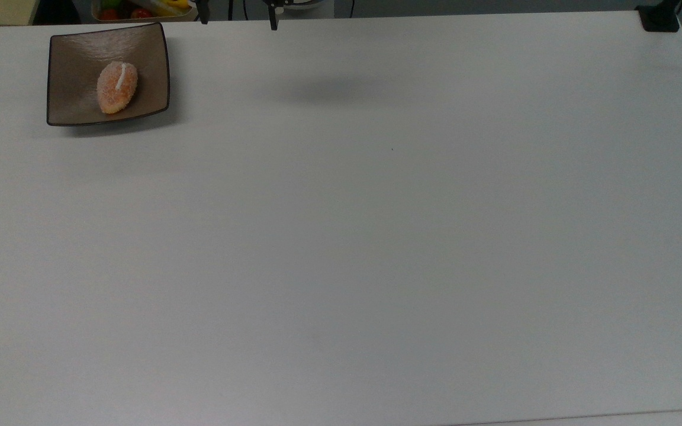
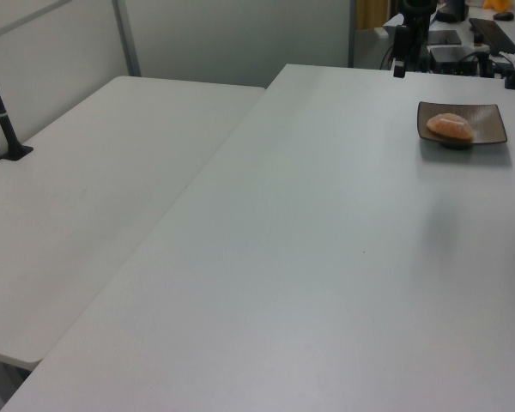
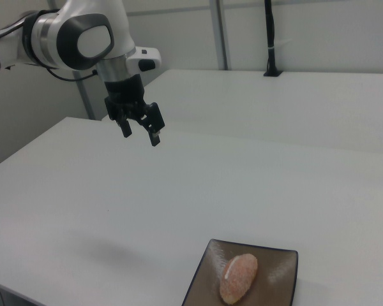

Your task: Bread is placed on a ceramic plate

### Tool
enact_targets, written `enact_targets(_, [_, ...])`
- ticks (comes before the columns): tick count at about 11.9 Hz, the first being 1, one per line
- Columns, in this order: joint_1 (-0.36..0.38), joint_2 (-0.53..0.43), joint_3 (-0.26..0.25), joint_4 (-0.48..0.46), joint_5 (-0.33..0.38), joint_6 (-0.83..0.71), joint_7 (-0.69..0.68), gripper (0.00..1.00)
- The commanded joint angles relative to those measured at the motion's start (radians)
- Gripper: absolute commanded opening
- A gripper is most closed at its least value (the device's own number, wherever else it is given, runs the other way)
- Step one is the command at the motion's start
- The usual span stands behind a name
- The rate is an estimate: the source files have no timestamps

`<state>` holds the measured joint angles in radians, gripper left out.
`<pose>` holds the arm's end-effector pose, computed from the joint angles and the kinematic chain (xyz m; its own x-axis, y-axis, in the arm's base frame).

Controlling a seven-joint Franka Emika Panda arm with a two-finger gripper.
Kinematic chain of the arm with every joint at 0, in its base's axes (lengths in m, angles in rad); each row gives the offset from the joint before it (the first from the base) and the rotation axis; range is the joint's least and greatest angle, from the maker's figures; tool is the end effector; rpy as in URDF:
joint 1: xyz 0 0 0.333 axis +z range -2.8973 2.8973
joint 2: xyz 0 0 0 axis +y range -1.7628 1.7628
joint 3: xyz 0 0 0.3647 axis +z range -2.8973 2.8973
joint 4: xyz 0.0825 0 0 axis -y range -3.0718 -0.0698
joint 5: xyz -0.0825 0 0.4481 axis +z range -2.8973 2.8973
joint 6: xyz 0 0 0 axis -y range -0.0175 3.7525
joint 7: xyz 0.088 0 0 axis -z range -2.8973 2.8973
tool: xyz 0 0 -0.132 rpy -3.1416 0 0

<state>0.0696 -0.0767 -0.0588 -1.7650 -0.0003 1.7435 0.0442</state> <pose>0.6042 0.0054 0.6053 0.9979 -0.0334 0.0548 -0.0331 -0.9994 -0.0066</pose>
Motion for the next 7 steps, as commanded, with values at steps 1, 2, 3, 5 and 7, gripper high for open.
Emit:
enact_targets(1, [-0.005,-0.006,0.008,-0.007,-0.020,-0.010,0.000,1.00])
enact_targets(2, [-0.005,-0.006,0.008,-0.005,-0.020,-0.015,0.000,1.00])
enact_targets(3, [-0.005,-0.006,0.008,-0.005,-0.020,-0.016,0.002,1.00])
enact_targets(5, [-0.005,-0.006,0.008,-0.005,-0.020,-0.016,0.003,1.00])
enact_targets(7, [-0.005,-0.006,0.008,-0.007,-0.021,-0.016,0.003,1.00])
